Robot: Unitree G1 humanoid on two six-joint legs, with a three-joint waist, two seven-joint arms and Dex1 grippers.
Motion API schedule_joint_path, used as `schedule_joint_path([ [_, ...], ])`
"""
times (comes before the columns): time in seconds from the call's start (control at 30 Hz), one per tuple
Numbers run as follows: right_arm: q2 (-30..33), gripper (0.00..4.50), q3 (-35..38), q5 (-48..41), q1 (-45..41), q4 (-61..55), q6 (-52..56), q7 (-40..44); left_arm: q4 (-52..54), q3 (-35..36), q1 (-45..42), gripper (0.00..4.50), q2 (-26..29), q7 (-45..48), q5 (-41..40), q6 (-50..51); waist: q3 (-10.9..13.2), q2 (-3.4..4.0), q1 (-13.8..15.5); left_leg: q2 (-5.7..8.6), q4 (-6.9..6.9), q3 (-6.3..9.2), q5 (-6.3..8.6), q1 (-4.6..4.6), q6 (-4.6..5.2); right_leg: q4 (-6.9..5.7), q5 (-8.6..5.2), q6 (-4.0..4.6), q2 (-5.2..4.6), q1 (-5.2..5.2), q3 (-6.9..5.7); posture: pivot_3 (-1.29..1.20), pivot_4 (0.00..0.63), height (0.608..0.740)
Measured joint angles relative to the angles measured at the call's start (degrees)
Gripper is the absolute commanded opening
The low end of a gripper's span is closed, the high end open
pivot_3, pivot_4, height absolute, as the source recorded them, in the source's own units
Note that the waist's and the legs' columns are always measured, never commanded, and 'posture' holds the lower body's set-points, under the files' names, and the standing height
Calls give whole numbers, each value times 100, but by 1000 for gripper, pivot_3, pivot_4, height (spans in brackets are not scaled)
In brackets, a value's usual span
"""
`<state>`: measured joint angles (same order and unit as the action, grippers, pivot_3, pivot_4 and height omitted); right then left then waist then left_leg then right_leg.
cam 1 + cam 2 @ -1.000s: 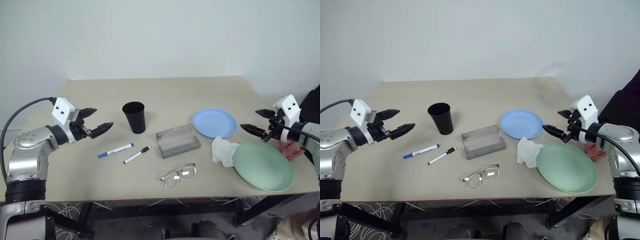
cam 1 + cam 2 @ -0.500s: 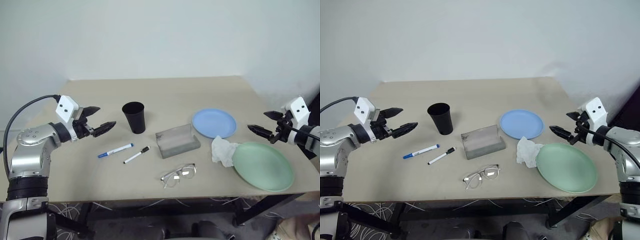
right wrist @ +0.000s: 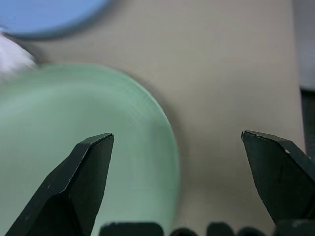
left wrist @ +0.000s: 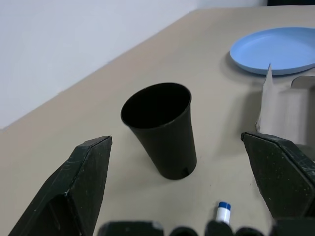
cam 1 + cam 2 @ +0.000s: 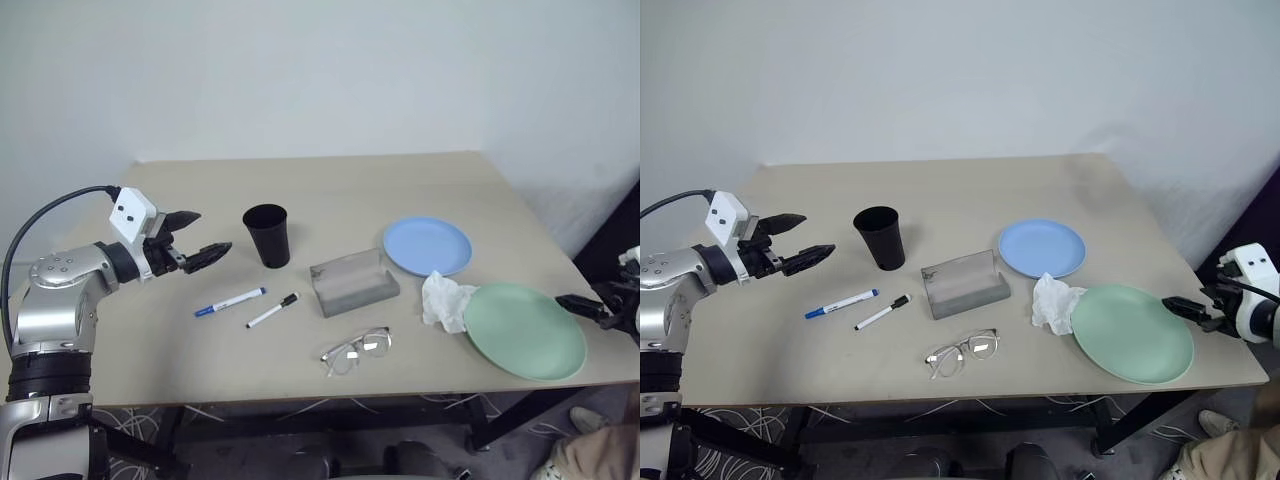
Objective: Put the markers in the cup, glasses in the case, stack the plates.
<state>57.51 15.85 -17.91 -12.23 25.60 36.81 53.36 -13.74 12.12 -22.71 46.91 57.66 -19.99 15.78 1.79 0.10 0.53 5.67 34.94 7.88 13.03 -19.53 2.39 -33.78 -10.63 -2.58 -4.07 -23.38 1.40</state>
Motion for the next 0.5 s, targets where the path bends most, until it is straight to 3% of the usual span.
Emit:
schedule_joint_path([
  [0.27,-3,4500,-167,-1,98,441,304,186,916,127,986,4462,4,655,-581,131,2,3,-15,-51,8,-97,17,4,7,4,-2,3,-4,-4,-2,0,0,732],
  [0.5,-86,4500,-392,5,-105,530,422,236,1688,416,1925,4462,352,1479,-1166,378,9,15,-48,-89,29,-137,24,-3,12,13,-5,4,-1,-1,-10,0,0,732],
])
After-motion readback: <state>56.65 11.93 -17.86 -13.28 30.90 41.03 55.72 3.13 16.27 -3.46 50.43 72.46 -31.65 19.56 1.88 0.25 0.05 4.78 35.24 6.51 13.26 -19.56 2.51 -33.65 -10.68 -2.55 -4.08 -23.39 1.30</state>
